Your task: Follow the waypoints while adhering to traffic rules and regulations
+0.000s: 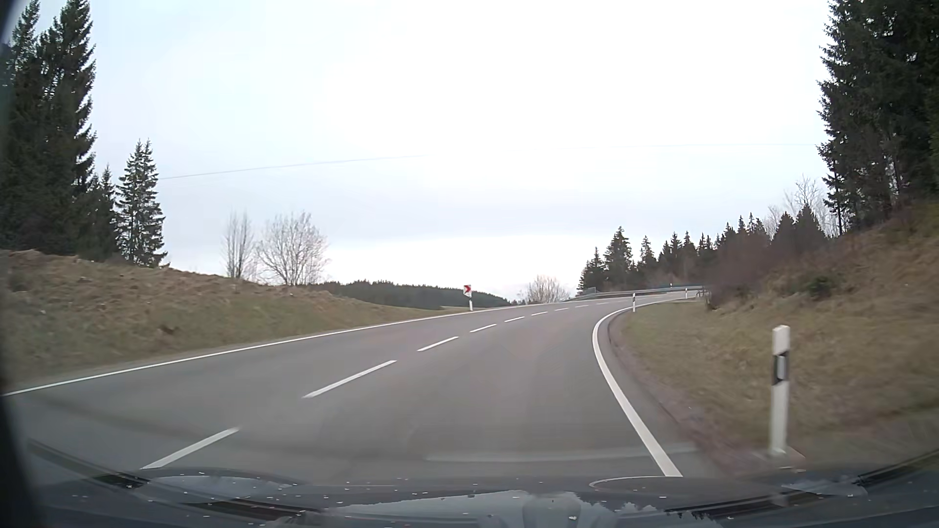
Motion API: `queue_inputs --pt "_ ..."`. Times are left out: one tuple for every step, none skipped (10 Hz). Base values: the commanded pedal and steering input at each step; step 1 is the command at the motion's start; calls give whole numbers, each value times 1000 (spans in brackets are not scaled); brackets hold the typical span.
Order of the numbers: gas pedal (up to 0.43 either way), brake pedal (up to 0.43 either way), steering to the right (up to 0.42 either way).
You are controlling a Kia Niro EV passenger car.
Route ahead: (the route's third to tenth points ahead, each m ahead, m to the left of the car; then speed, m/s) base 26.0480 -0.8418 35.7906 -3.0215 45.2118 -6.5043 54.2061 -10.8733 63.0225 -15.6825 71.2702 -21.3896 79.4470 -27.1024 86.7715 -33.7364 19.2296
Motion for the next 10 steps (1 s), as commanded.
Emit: queue_inputs --pt "220 0 43" --pt "220 0 43" --pt "220 0 43" --pt "220 0 43" --pt "220 0 43" --pt "220 0 44" --pt "220 0 43" --pt "220 0 44" --pt "220 0 44" --pt "220 0 44"
